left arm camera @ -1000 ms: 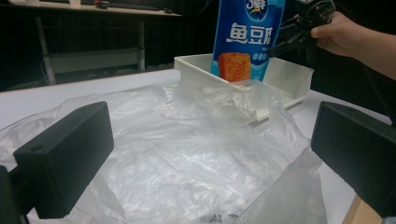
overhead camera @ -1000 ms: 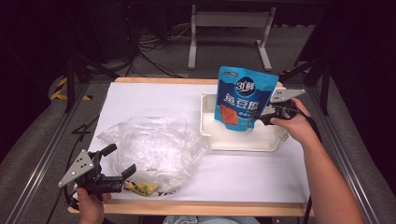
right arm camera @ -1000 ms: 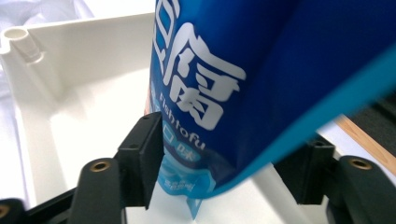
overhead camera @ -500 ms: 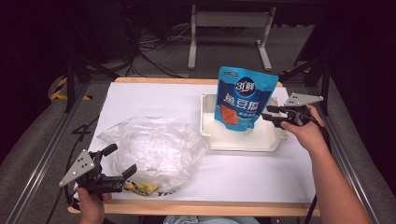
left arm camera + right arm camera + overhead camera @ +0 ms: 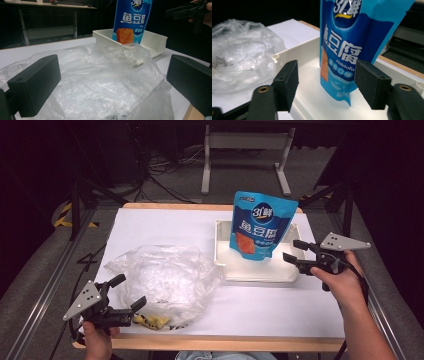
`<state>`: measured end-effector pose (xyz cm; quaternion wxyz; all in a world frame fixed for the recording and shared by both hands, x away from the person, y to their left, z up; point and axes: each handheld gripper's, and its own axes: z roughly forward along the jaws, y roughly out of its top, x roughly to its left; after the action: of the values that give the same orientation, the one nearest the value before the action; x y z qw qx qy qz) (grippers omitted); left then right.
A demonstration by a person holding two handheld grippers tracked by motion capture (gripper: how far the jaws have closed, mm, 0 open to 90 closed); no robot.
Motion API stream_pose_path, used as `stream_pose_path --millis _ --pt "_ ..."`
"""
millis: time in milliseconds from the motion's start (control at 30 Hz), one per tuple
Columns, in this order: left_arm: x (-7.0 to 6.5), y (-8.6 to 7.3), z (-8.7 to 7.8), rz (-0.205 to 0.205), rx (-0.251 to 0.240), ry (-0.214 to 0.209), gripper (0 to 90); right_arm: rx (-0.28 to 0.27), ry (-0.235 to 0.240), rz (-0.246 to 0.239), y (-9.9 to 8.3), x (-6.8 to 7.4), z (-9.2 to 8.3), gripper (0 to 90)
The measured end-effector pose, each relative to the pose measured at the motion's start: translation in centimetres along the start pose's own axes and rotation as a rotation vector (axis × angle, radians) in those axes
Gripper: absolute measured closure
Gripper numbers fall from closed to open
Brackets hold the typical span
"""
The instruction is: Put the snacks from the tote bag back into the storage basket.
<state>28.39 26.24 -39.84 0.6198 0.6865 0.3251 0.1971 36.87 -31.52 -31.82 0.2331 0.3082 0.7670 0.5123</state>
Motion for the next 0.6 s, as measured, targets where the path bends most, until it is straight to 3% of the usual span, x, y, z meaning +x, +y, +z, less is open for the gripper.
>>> stream_pose_path --millis 333,467,600 --pt "-0.1 0.0 0.2 0.002 0.005 0.007 0.1 -0.055 -0.011 0.008 -1.4 2.8 -2.8 23.0" --pt "-0.1 0.0 0.3 0.003 0.006 0.01 0.1 -0.022 -0.015 0.054 -2.1 3.8 -3.1 19.2" --pt "-0.1 0.1 0.2 0.009 0.006 0.016 0.1 -0.023 -0.026 0.025 -2.8 4.5 -3.0 17.5"
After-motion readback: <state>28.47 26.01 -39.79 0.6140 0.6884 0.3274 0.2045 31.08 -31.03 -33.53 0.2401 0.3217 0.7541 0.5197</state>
